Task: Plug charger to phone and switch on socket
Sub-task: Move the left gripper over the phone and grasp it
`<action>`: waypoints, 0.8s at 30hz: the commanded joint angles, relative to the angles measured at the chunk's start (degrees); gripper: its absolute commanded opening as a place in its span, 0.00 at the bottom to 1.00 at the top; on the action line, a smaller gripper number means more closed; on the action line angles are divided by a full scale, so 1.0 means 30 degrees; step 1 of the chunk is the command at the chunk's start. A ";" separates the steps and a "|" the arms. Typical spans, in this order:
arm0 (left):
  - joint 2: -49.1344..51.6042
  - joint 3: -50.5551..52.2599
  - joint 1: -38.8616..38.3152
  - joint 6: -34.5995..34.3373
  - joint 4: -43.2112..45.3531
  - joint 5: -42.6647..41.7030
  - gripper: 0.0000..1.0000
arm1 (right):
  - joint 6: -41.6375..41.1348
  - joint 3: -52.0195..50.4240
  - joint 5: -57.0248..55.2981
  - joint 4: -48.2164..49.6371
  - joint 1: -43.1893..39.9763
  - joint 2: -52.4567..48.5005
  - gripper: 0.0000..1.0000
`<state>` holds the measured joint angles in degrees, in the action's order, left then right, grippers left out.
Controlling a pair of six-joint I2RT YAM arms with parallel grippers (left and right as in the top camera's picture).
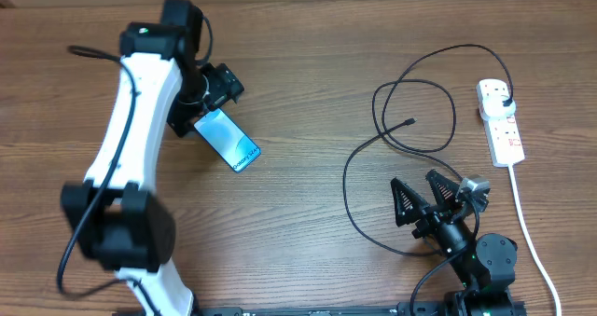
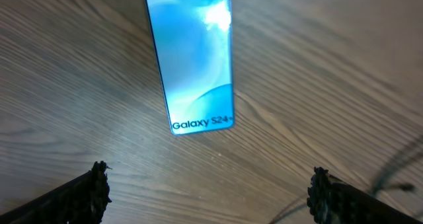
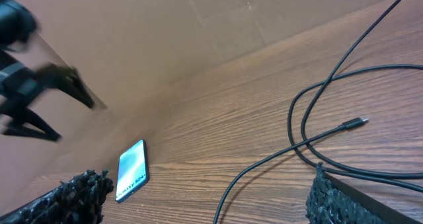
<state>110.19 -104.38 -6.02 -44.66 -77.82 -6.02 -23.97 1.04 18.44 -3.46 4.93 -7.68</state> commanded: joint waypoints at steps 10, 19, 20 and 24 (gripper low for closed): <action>0.4277 -0.0401 -0.0109 -0.2062 0.0219 -0.0284 1.00 | 0.0051 -0.0189 -0.0197 0.0109 0.0087 0.0000 1.00; 0.6725 -0.0401 -0.0102 -0.2055 0.1209 -0.0066 1.00 | 0.0051 -0.0189 -0.0197 0.0109 0.0087 0.0000 1.00; 0.6914 -0.0401 -0.0102 -0.2055 0.1406 -0.0022 1.00 | 0.0051 -0.0189 -0.0197 0.0109 0.0087 0.0000 1.00; 0.7257 -0.0386 -0.0102 -0.2055 0.1814 0.0058 1.00 | 0.0051 -0.0189 -0.0197 0.0109 0.0087 0.0000 1.00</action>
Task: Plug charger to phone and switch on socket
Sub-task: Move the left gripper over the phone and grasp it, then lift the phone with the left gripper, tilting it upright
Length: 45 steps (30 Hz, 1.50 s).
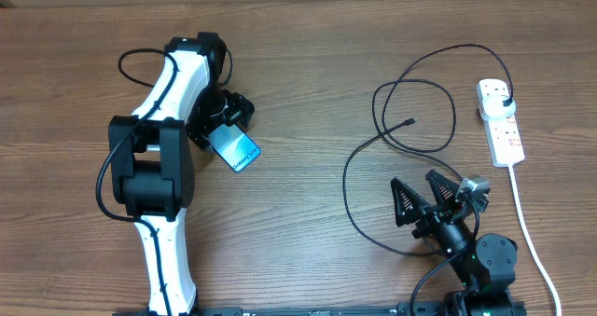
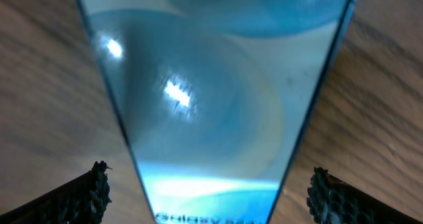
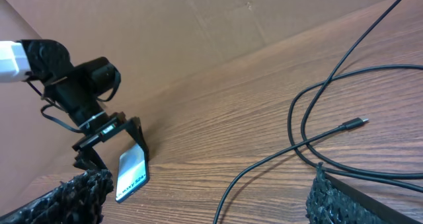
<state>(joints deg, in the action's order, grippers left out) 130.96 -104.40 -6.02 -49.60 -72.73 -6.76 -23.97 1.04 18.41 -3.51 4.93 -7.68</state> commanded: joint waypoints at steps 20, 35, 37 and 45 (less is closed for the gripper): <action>0.0386 0.1056 -0.0197 -0.0474 0.0984 0.0969 1.00 | 0.0051 -0.0189 -0.0189 0.0124 0.0087 0.0000 1.00; 0.0386 0.3184 -0.0255 -0.0204 0.2310 0.0882 0.70 | 0.0051 -0.0189 -0.0189 0.0124 0.0087 0.0000 1.00; 0.0386 0.3184 -0.0262 0.0291 0.2477 0.0889 0.67 | 0.0051 -0.0189 -0.0189 0.0124 0.0087 0.0000 1.00; 0.0386 0.3184 -0.0270 0.4845 0.3832 0.0262 0.72 | 0.0051 -0.0189 -0.0189 0.0124 0.0087 0.0000 1.00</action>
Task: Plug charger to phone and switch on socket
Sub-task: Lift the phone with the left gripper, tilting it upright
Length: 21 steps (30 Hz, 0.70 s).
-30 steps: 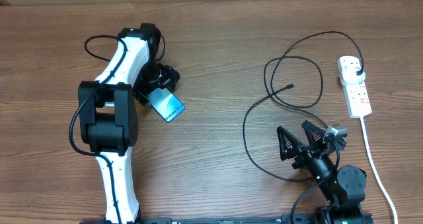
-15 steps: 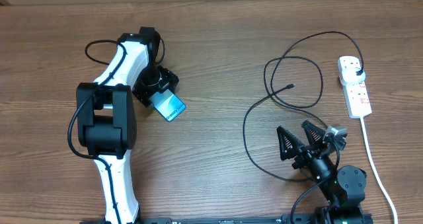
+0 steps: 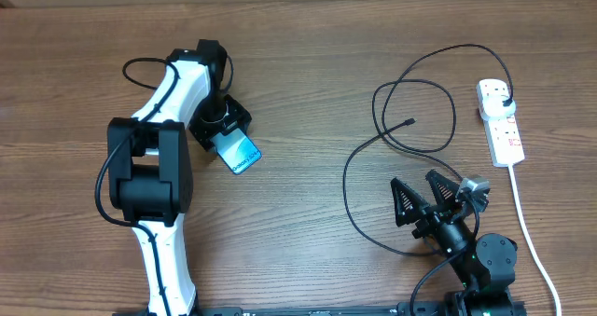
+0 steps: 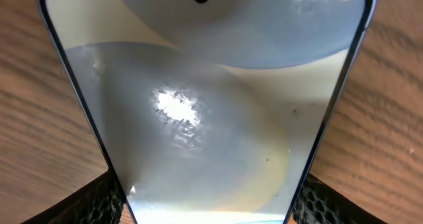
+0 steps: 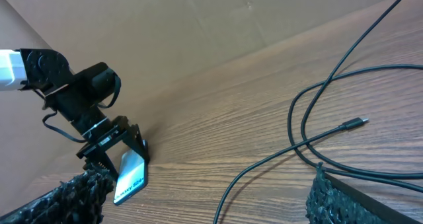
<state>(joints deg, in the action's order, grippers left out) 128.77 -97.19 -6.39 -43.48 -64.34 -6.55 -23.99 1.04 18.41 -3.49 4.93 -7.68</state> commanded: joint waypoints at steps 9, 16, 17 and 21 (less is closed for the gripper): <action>0.1115 0.0780 -0.0153 0.2871 0.1027 0.0182 0.98 | 0.0058 -0.0189 -0.0189 0.0117 0.0087 0.0000 1.00; 0.1115 0.0787 -0.0379 0.2863 0.0976 0.0189 1.00 | 0.0058 -0.0189 -0.0189 0.0117 0.0087 0.0000 1.00; 0.1115 0.0787 -0.0459 0.2827 0.0882 0.0189 1.00 | 0.0058 -0.0189 -0.0189 0.0117 0.0087 0.0000 1.00; 0.1115 0.0801 -0.0699 0.1581 0.0219 0.0772 0.98 | 0.0058 -0.0189 -0.0189 0.0117 0.0087 0.0000 1.00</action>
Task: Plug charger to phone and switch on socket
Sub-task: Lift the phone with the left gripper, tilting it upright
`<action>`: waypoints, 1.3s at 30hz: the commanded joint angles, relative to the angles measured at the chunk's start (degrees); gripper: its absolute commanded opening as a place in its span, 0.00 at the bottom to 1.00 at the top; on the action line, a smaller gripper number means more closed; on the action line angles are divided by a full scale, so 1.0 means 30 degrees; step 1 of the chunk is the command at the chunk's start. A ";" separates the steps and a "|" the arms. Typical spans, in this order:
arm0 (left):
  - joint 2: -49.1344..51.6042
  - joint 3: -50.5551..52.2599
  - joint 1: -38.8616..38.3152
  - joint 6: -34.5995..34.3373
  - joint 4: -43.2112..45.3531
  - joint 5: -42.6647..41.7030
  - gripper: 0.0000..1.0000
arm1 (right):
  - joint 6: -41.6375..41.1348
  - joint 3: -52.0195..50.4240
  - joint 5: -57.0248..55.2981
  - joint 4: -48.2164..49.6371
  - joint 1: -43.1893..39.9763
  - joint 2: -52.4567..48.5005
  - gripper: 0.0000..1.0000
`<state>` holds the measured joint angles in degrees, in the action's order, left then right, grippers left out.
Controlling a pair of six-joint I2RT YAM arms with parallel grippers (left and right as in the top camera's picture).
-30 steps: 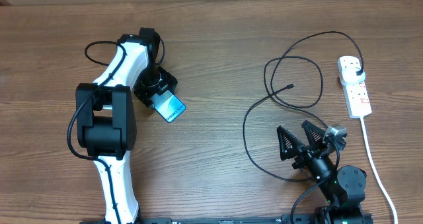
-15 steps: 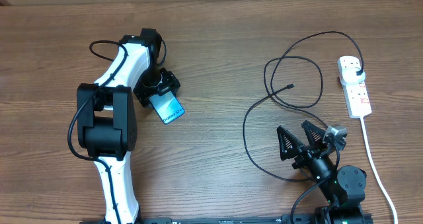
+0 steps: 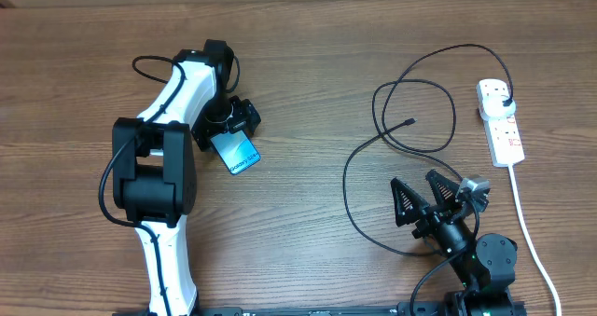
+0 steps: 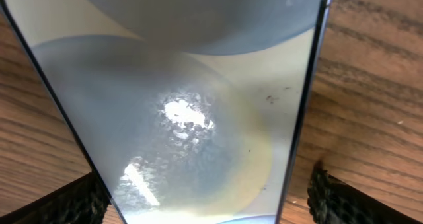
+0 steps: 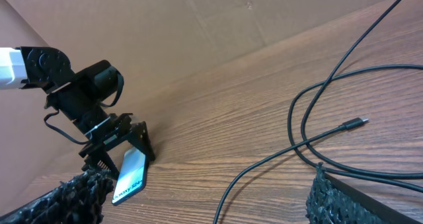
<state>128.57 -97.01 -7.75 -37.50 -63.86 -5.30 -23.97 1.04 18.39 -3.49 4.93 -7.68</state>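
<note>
The phone [image 3: 242, 155], its screen lit, lies flat on the wooden table [image 3: 308, 64] left of centre. It fills the left wrist view [image 4: 185, 105] and shows far off in the right wrist view [image 5: 129, 174]. My left gripper [image 3: 231, 137] is open and low astride it. The left finger [image 4: 82, 201] is close against one long edge. Wood shows between the right finger [image 4: 337, 197] and the other edge. The black charger cable [image 3: 347, 181] loops at the right, its free plug tip [image 3: 411, 122] [image 5: 360, 122] on the table. My right gripper [image 3: 423, 199] is open and holds nothing.
A white socket strip [image 3: 502, 130] lies at the far right with the cable's black plug [image 3: 505, 100] in it and a white lead running to the front edge. A brown wall [image 5: 165, 32] stands behind the table.
My left fingers were tight against both long edges of the phone and now stand wider, with a gap on the right. The phone has turned a little. The right arm has not moved.
My left gripper hung open above the phone, with the whole screen in its view. Then it was low, astride the phone. Then its fingers were pressed on both long edges. Now they are apart again, and the phone lies flat, slightly turned.
</note>
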 commanded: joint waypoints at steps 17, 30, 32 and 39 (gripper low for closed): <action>0.1180 0.0809 -0.0408 -0.1435 -0.0138 0.1275 0.68 | 0.0051 -0.0189 -0.0182 0.0117 0.0087 0.0000 1.00; 0.1173 0.0131 -0.0393 -0.0102 -0.0816 -0.0576 0.68 | 0.0051 -0.0189 -0.0182 0.0117 0.0087 0.0000 1.00; 0.1173 -0.0430 -0.0393 -0.0036 -0.1304 -0.0576 0.68 | 0.0051 -0.0189 -0.0182 0.0117 0.0087 0.0000 1.00; 0.1173 -0.2441 -0.0393 0.0087 -0.3162 -0.0597 0.65 | 0.0051 -0.0189 -0.0182 0.0117 0.0087 0.0000 1.00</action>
<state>130.98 -101.12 -8.64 -38.57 -71.40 -6.46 -23.97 1.04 18.41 -3.51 4.93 -7.68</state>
